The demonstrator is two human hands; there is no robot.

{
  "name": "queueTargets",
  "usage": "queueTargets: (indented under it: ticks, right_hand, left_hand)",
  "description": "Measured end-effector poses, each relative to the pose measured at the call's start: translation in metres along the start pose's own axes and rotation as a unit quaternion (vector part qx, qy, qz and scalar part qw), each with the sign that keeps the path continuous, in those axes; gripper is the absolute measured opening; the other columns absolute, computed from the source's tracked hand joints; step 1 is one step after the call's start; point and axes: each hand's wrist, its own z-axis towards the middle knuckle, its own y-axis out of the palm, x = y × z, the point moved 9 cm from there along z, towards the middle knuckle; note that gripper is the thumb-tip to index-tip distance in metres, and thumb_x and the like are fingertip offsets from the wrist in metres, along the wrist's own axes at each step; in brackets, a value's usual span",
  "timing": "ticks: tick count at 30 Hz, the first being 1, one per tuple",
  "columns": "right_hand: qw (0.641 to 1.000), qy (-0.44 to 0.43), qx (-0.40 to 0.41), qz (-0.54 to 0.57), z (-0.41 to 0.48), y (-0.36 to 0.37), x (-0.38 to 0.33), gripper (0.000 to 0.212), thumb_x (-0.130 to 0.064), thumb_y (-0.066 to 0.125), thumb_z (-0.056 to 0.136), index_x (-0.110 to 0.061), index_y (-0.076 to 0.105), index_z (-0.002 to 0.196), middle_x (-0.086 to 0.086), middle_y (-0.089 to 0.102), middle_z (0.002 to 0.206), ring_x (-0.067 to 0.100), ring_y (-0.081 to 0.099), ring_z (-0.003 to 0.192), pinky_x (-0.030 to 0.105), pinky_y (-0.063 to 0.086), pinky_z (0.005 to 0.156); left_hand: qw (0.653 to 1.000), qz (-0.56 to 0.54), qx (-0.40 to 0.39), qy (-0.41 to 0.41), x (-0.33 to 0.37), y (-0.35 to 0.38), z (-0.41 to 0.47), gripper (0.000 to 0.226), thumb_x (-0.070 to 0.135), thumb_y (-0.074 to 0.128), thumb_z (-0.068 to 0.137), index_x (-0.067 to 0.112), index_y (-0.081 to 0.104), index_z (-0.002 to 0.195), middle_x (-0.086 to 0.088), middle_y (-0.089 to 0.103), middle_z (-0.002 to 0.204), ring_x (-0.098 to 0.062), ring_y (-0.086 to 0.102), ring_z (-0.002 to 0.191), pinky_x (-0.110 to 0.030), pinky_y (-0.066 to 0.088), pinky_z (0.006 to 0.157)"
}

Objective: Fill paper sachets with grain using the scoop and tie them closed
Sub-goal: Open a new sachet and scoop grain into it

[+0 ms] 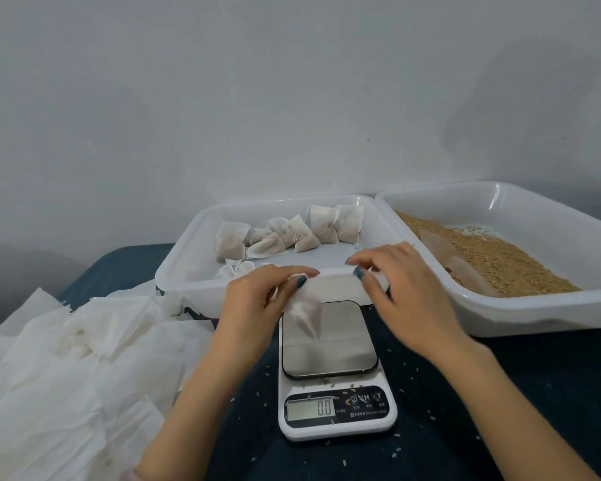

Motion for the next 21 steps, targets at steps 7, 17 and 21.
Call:
queueTargets:
  ticks: [7, 17, 21]
  right_hand:
    - [0.998, 0.025, -0.044, 0.036, -0.026, 0.038, 0.011, 0.016, -0.020, 0.053, 0.097, -0.027, 0.065, 0.106, -0.017, 0.060, 0.096, 0.005, 0.050, 0.096, 0.027, 0.046, 0.075]
    - [0.998, 0.044, -0.047, 0.024, -0.033, 0.044, 0.020, 0.017, -0.029, 0.046, 0.097, -0.027, 0.063, 0.099, -0.017, 0.056, 0.094, 0.005, 0.048, 0.090, 0.027, 0.045, 0.071]
    - [0.997, 0.050, -0.050, 0.021, -0.035, 0.045, 0.023, 0.015, -0.030, 0.046, 0.097, -0.028, 0.061, 0.097, -0.016, 0.057, 0.094, 0.005, 0.049, 0.089, 0.027, 0.046, 0.071]
  left_hand:
    - [0.992, -0.027, -0.102, -0.067, -0.040, 0.041, -0.008, 0.036, 0.003, 0.054, 0.098, 0.034, 0.073, 0.101, 0.022, 0.071, 0.095, 0.002, 0.061, 0.080, -0.012, 0.044, 0.072]
    - [0.994, -0.025, -0.032, -0.100, -0.063, 0.027, -0.021, 0.017, 0.033, 0.055, 0.099, 0.038, 0.063, 0.113, 0.027, 0.066, 0.101, 0.003, 0.061, 0.093, -0.007, 0.045, 0.074]
    - [0.996, 0.004, -0.023, -0.091, -0.061, 0.024, -0.021, 0.021, 0.040, 0.053, 0.097, 0.037, 0.063, 0.115, 0.026, 0.064, 0.107, 0.006, 0.058, 0.095, -0.005, 0.042, 0.075]
